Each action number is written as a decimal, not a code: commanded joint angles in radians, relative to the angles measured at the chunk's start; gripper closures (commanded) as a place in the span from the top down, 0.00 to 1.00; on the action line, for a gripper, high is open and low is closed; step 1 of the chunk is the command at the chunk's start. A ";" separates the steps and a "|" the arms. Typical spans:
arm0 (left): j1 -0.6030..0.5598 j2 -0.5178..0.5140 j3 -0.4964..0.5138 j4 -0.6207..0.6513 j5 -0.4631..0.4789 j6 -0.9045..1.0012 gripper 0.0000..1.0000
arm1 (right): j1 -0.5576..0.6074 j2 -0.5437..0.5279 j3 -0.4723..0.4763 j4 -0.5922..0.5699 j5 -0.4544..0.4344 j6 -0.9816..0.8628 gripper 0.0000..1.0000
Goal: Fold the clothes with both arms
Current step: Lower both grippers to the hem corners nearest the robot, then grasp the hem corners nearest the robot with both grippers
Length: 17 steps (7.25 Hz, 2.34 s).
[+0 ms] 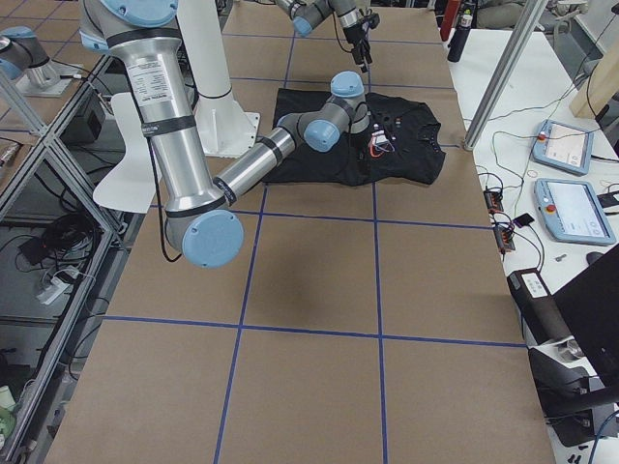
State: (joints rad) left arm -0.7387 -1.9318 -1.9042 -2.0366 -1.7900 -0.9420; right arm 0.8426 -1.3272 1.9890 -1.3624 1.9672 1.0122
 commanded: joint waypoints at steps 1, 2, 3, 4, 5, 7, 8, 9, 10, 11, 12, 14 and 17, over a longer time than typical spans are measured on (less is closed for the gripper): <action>0.030 0.164 -0.131 -0.005 -0.046 -0.006 1.00 | -0.170 -0.134 0.176 0.005 -0.111 0.150 1.00; 0.070 0.242 -0.166 -0.014 -0.043 -0.006 1.00 | -0.268 -0.176 0.242 0.003 -0.157 0.234 1.00; 0.132 0.293 -0.202 -0.014 -0.010 -0.041 1.00 | -0.392 -0.208 0.282 0.003 -0.253 0.322 1.00; 0.253 0.333 -0.220 -0.031 0.120 -0.119 1.00 | -0.528 -0.260 0.309 0.003 -0.424 0.371 1.00; 0.319 0.342 -0.225 -0.037 0.147 -0.180 1.00 | -0.610 -0.298 0.335 0.003 -0.470 0.420 1.00; 0.427 0.408 -0.233 -0.039 0.196 -0.266 1.00 | -0.727 -0.302 0.337 0.002 -0.584 0.491 1.00; 0.482 0.439 -0.230 -0.037 0.231 -0.296 1.00 | -0.726 -0.300 0.337 0.002 -0.590 0.490 1.00; 0.519 0.462 -0.230 -0.037 0.233 -0.325 1.00 | -0.724 -0.297 0.335 0.002 -0.591 0.490 1.00; 0.550 0.464 -0.223 -0.037 0.235 -0.351 1.00 | -0.724 -0.291 0.332 0.002 -0.591 0.490 1.00; 0.580 0.465 -0.219 -0.036 0.236 -0.377 1.00 | -0.724 -0.290 0.330 0.002 -0.591 0.490 1.00; 0.600 0.465 -0.210 -0.036 0.236 -0.383 1.00 | -0.724 -0.290 0.330 0.002 -0.591 0.490 1.00; 0.611 0.462 -0.196 -0.034 0.236 -0.397 0.92 | -0.724 -0.287 0.332 0.002 -0.594 0.490 1.00; 0.613 0.453 -0.184 -0.033 0.233 -0.413 0.64 | -0.724 -0.286 0.332 0.002 -0.606 0.491 1.00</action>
State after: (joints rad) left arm -0.1265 -1.4753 -2.0931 -2.0705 -1.5557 -1.3523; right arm 0.1181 -1.6133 2.3208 -1.3607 1.3701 1.5031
